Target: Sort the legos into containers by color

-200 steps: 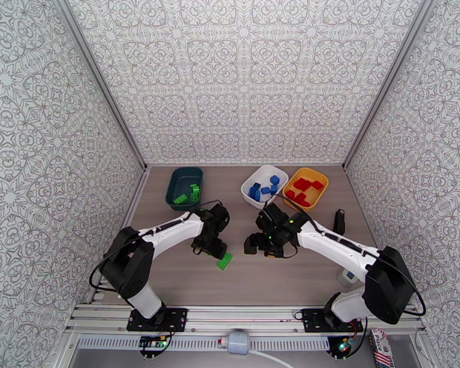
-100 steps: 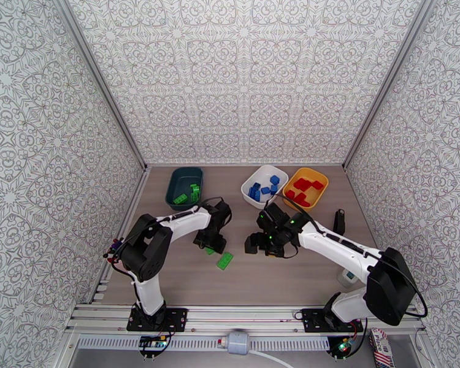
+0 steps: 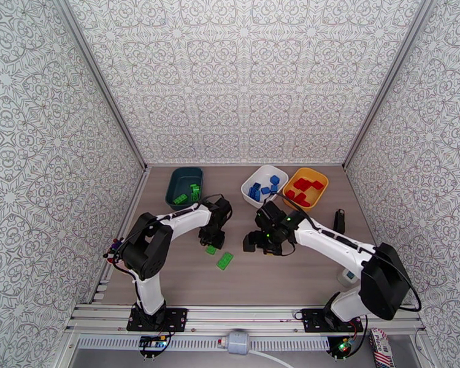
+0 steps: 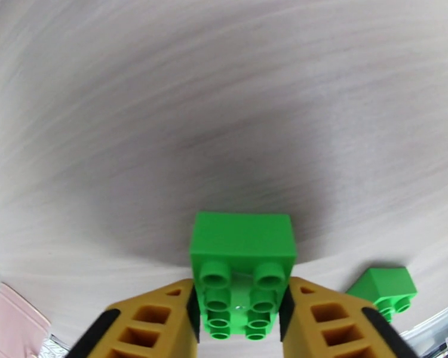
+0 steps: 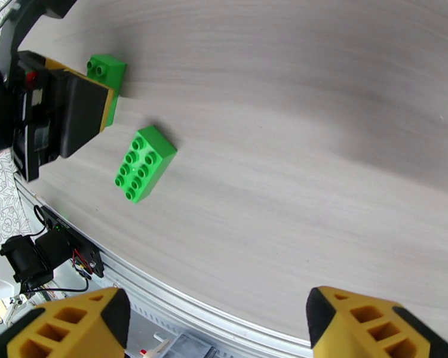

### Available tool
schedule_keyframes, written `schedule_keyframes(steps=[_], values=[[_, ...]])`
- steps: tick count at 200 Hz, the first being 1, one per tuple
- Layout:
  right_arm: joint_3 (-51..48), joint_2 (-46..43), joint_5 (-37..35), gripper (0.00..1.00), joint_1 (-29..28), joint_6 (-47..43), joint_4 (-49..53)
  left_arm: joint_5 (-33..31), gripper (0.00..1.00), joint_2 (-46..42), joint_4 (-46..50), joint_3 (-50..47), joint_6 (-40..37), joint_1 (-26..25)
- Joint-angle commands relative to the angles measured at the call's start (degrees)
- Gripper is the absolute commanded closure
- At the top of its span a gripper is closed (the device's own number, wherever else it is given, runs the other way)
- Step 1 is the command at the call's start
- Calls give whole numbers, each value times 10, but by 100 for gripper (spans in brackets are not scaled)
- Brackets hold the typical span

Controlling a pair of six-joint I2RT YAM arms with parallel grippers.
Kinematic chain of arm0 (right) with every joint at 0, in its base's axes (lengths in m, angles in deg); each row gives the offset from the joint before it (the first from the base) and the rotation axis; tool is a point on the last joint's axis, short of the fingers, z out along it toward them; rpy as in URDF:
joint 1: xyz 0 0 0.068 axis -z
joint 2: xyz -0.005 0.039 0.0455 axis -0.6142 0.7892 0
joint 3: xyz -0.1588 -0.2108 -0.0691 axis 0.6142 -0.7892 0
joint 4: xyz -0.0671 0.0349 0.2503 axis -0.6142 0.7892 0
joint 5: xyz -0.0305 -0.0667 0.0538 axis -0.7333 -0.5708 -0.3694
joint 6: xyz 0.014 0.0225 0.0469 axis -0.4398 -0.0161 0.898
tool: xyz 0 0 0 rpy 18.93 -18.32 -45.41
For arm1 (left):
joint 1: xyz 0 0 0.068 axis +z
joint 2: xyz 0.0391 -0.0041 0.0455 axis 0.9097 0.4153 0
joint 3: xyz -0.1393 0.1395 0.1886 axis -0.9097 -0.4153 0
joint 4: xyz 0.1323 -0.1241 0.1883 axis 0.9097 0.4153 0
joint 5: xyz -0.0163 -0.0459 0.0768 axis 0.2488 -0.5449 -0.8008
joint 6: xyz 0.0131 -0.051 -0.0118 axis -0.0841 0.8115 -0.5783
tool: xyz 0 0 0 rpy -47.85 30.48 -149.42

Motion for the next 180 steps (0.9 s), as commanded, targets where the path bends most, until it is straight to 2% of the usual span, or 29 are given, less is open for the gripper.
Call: schedule_keyframes(steps=[1, 35, 80, 113, 149, 180], values=[[35, 29, 13, 18, 4, -15, -2, 27, 65, -27, -13, -8, 15, 6], [99, 75, 21, 18, 4, -31, 18, 46, 68, -57, -19, 4, 28, 26], [192, 137, 49, 19, 4, -32, 17, 93, 69, -85, -4, 80, 29, 85], [280, 187, 64, 19, 4, -36, 30, 147, 70, -90, -1, 130, 34, 151], [367, 242, 80, 19, 6, -40, 50, 209, 71, -97, -37, 137, 61, 242], [438, 289, 92, 19, 11, -38, 69, 230, 70, -83, -62, 151, 79, 315]])
